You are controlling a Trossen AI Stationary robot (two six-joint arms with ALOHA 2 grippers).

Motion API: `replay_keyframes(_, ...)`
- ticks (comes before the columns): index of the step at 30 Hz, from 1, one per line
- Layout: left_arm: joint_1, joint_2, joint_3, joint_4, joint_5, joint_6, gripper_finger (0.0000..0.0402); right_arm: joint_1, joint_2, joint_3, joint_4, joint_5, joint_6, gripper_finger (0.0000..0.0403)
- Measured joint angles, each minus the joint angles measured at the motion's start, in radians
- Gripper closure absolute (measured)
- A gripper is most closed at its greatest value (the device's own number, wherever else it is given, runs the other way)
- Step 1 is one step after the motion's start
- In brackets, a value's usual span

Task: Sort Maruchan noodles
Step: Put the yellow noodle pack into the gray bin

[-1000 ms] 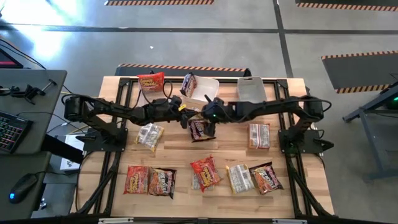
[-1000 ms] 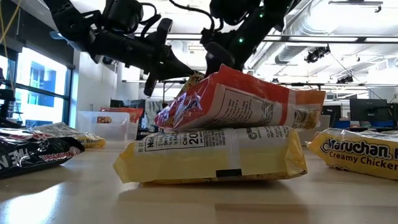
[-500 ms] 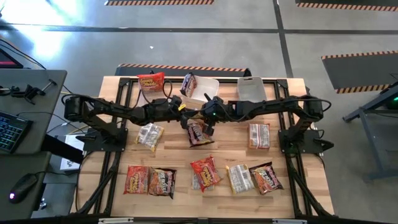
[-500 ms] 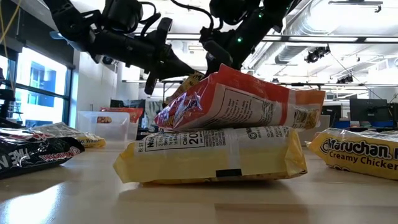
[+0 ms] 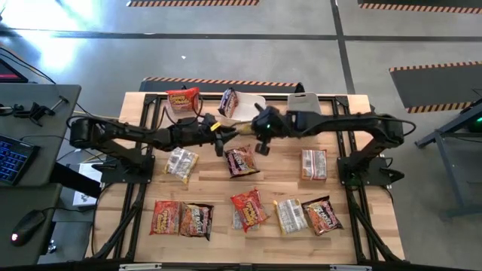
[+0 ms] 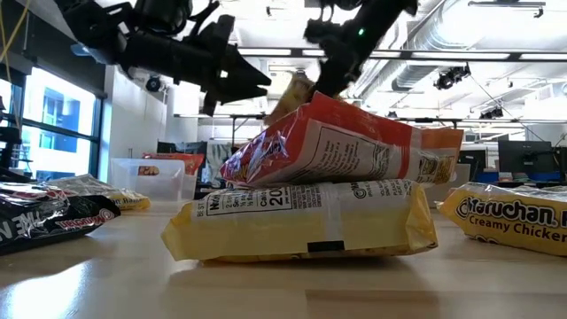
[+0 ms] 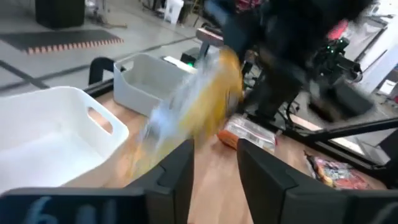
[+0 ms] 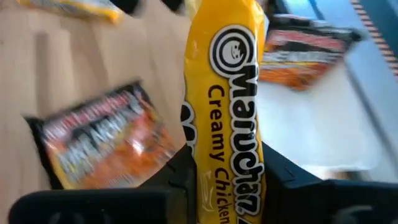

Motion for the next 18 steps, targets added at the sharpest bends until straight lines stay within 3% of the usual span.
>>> replay_keyframes(6,0.0,-0.002,-0.084,0.146,0.056,0.026,0.029,-0.127,-0.016,0.179,-0.381,0.027,-0.214,0.0324)
replay_keyframes(11,0.0,-0.002,-0.13,0.229,0.061,0.04,0.0311,-0.286,-0.016,0.252,-0.571,0.033,-0.456,0.0325)
replay_keyframes(18,0.0,-0.002,-0.155,0.259,0.061,0.056,0.0332,-0.52,-0.016,0.182,-0.608,0.018,-0.745,0.0325)
